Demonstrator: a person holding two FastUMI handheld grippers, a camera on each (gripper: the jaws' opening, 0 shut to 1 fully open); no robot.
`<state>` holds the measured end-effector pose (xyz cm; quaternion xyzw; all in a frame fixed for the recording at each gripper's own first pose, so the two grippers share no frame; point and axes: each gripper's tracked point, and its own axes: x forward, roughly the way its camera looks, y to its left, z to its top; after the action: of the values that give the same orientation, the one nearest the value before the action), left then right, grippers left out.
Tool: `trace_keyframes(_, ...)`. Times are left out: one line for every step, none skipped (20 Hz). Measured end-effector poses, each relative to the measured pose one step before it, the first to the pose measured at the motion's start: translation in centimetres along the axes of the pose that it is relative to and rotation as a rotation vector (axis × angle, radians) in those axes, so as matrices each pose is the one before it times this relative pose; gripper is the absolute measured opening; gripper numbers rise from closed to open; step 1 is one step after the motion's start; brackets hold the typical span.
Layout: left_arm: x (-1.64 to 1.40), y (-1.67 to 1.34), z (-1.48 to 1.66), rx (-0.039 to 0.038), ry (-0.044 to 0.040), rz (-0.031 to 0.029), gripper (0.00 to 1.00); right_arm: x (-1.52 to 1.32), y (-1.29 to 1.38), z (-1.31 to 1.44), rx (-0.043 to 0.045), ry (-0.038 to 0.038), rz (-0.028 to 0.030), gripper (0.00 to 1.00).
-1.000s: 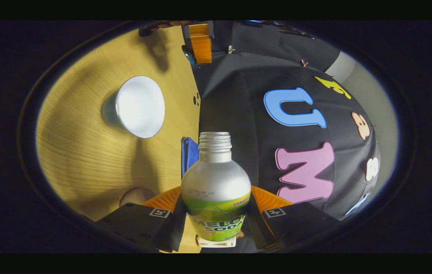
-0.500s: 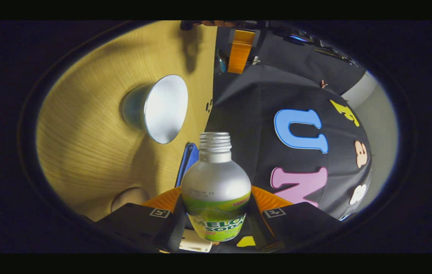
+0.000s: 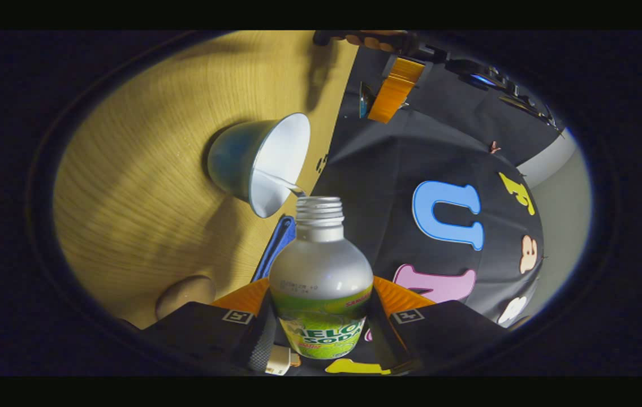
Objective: Open the teacup lid with one hand, grasp the water bottle and pour water into the teacup with the other hand; after pouring, place the water bottle on the coaster and then close the teacup lid.
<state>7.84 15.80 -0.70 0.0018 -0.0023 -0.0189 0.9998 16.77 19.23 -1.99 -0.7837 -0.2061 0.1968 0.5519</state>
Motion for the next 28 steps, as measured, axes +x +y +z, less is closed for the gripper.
trace_keyframes(-0.016, -0.020, 0.006, 0.00009, 0.00002, 0.00021, 0.31, 0.015, -0.154, 0.237, -0.02073, -0.00792, -0.00239, 0.73)
trace_keyframes(-0.005, 0.002, 0.046, 0.00003, 0.00004, 0.00019, 0.31, 0.031, -0.218, 0.228, -0.01585, -0.00916, -0.00059, 0.73)
trace_keyframes(0.014, -0.004, -0.063, -0.00006, -0.00005, 0.00023, 0.31, 0.133, 0.036, -0.024, -0.01035, -0.00568, 0.00155, 0.73)
trace_keyframes(0.010, 0.019, 0.009, -0.00002, 0.00001, 0.00016, 0.31, 0.086, -0.016, -0.011, -0.00880, -0.00336, 0.00285, 0.73)
trace_keyframes(-0.006, -0.024, -0.013, 0.00019, 0.00003, 0.00030, 0.34, 0.102, -0.135, -0.008, -0.01292, -0.00354, -0.00161, 0.73)
trace_keyframes(-0.048, 0.014, 0.062, 0.00002, 0.00004, 0.00007, 0.34, 0.191, -0.225, 0.042, -0.01464, -0.00218, -0.00429, 0.73)
trace_keyframes(0.014, -0.017, -0.046, -0.00003, 0.00010, 0.00015, 0.34, 0.033, -0.034, -0.097, -0.00934, -0.00138, 0.00013, 0.73)
trace_keyframes(-0.024, 0.003, 0.069, 0.00003, -0.00008, 0.00007, 0.31, 0.069, 0.050, -0.095, -0.00843, -0.00018, 0.00105, 0.73)
trace_keyframes(0.041, -0.001, -0.108, 0.00003, 0.00004, 0.00010, 0.31, 0.006, -0.039, 0.037, -0.01176, -0.00371, 0.00022, 0.73)
trace_keyframes(0.010, -0.005, 0.053, 0.00002, -0.00007, -0.00002, 0.31, 0.093, -0.114, 0.100, -0.01347, -0.00489, -0.00094, 0.73)
trace_keyframes(-0.032, 0.005, -0.024, -0.00008, -0.00001, -0.00011, 0.31, -0.065, -0.089, 0.033, -0.01025, -0.00388, -0.00263, 0.72)
trace_keyframes(-0.010, 0.012, 0.052, -0.00001, 0.00007, 0.00008, 0.31, 0.011, 0.042, 0.046, -0.00672, -0.00325, 0.00009, 0.72)
trace_keyframes(0.005, -0.002, -0.090, 0.00009, -0.00003, -0.00008, 0.31, 0.002, -0.060, 0.017, -0.00567, -0.00259, -0.00085, 0.72)
trace_keyframes(0.010, -0.019, 0.072, 0.00005, -0.00002, 0.00013, 0.31, 0.042, -0.042, 0.063, -0.00828, -0.00176, -0.00097, 0.72)
trace_keyframes(0.019, 0.003, -0.062, -0.00021, 0.00058, 0.00014, 0.31, -0.029, -0.004, -0.012, -0.01305, -0.00314, 0.00039, 0.73)
trace_keyframes(-0.042, 0.015, 0.070, 0.00006, 0.00011, -0.00010, 0.31, 0.061, -0.201, 0.077, -0.01446, -0.00471, -0.00239, 0.72)
trace_keyframes(0.008, -0.019, -0.027, -0.00002, 0.00008, 0.00006, 0.31, -0.026, -0.094, 0.042, -0.01112, -0.00472, -0.00018, 0.72)
trace_keyframes(-0.006, 0.016, -0.056, 0.00004, 0.00007, 0.00014, 0.31, 0.004, -0.069, 0.046, -0.00936, -0.00329, -0.00068, 0.73)
trace_keyframes(-0.001, -0.008, 0.052, 0.00000, 0.00002, -0.00003, 0.31, -0.006, -0.131, 0.024, -0.00903, -0.00352, -0.00231, 0.73)
trace_keyframes(-0.021, 0.002, -0.028, 0.00003, 0.00007, 0.00010, 0.31, -0.021, -0.104, 0.042, -0.00859, -0.00275, -0.00232, 0.72)
trace_keyframes(-0.002, -0.005, 0.046, -0.00003, -0.00014, -0.00010, 0.31, -0.052, -0.151, 0.056, -0.00995, -0.00391, -0.00422, 0.72)
trace_keyframes(0.034, 0.007, -0.041, 0.00013, 0.00009, -0.00002, 0.31, -0.026, -0.205, 0.045, -0.00966, -0.00321, -0.00364, 0.72)
trace_keyframes(-0.025, -0.013, 0.018, -0.00037, 0.00043, -0.00009, 0.31, -0.022, -0.181, -0.003, -0.00901, -0.00264, -0.00464, 0.72)
trace_keyframes(-0.010, 0.024, -0.006, -0.00008, 0.00012, 0.00002, 0.31, 0.128, -0.238, 0.108, -0.00943, -0.00435, -0.00261, 0.73)
trace_keyframes(0.012, 0.018, 0.043, -0.00007, 0.00013, 0.00006, 0.31, -0.026, -0.166, 0.045, -0.01113, -0.00363, -0.00386, 0.73)
trace_keyframes(0.035, -0.020, -0.088, -0.00004, -0.00002, -0.00008, 0.31, 0.063, -0.122, 0.060, -0.01136, -0.00346, -0.00291, 0.72)
trace_keyframes(0.004, 0.006, 0.039, 0.00000, 0.00008, 0.00014, 0.31, -0.116, 0.033, -0.029, -0.00876, -0.00132, -0.00079, 0.73)
trace_keyframes(-0.037, 0.000, 0.016, 0.00007, -0.00010, -0.00007, 0.31, -0.033, 0.012, -0.015, -0.00690, -0.00147, 0.00101, 0.73)
